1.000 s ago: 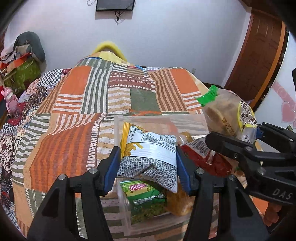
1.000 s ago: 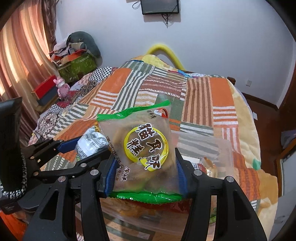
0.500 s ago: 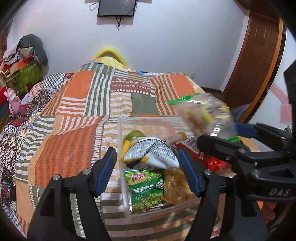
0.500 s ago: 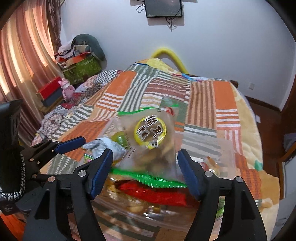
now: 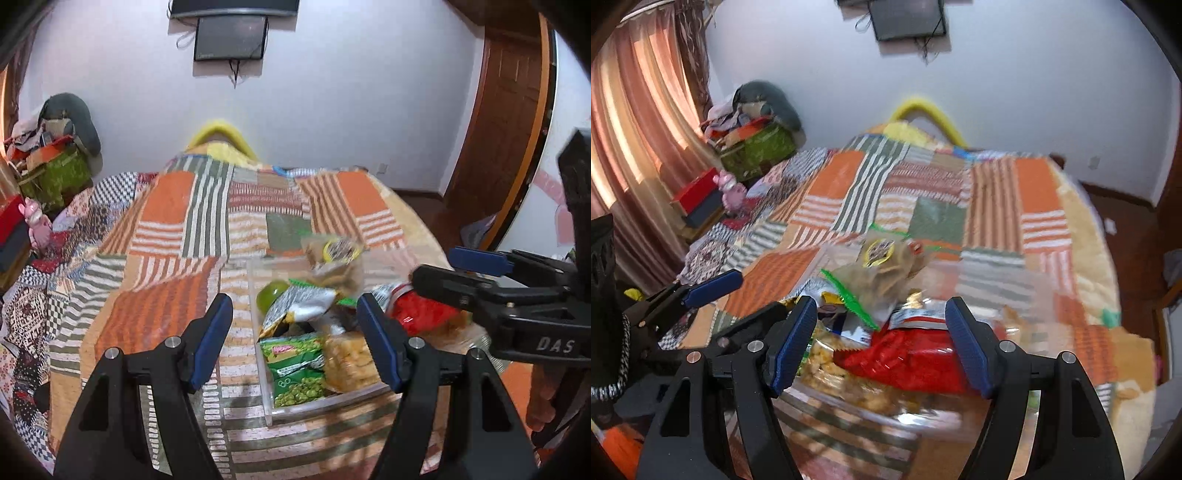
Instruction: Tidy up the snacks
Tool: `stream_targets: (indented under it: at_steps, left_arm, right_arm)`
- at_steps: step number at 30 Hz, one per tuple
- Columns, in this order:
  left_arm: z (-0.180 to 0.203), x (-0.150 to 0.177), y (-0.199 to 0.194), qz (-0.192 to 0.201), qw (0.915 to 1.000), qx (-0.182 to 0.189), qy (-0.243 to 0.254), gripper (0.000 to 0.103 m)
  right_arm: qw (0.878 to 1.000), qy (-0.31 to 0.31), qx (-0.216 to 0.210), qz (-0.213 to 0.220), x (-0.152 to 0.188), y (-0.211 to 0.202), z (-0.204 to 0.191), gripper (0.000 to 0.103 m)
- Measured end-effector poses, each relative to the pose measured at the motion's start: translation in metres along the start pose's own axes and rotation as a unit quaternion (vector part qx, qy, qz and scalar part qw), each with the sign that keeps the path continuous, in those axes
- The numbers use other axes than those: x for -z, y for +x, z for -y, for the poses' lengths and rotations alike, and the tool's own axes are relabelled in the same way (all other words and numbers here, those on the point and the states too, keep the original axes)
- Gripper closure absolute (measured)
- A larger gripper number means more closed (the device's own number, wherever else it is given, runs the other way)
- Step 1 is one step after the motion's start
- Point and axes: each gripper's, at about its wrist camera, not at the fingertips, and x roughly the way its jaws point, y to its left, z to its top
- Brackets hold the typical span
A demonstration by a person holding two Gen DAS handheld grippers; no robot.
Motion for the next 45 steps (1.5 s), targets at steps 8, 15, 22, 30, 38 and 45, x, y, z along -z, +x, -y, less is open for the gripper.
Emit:
stream_targets:
  at_steps: [8,15,22,30,38,45]
  left_arm:
    - [0.021,-0.017,-0.098,0.089,0.9959,0.015,0.006,0.034]
    - [0.047,-0.012,-0.184,0.153,0.9876,0.016,0.031,0.030]
    - [0.068,0.010,-0.240,0.192,0.9799,0.008,0.053,0.019]
    - [0.071,0.031,-0.262,0.204,0.9781,-0.003,0.041,0.006]
    - [0.068,0.042,-0.273,0.207,0.9778,-0.006,0.030,0.001]
    - [0.066,0.046,-0.274,0.209,0.9774,-0.009,0.028,0.001]
  right_arm:
    - [0.995,-0.004,0.027,0.093,0.008,-0.102,-0.003,0.034]
    - [0.987,0.007,0.036,0.158,0.020,-0.171,-0.010,0.034]
    - [0.980,0.005,0.040,0.195,0.038,-0.212,-0.025,0.027]
    - [0.976,-0.001,0.060,0.211,0.052,-0.221,-0.043,0.004]
    - [0.975,0.001,0.078,0.206,0.062,-0.220,-0.048,0.000]
    - [0.975,-0.004,0.082,0.208,0.068,-0.222,-0.050,0.000]
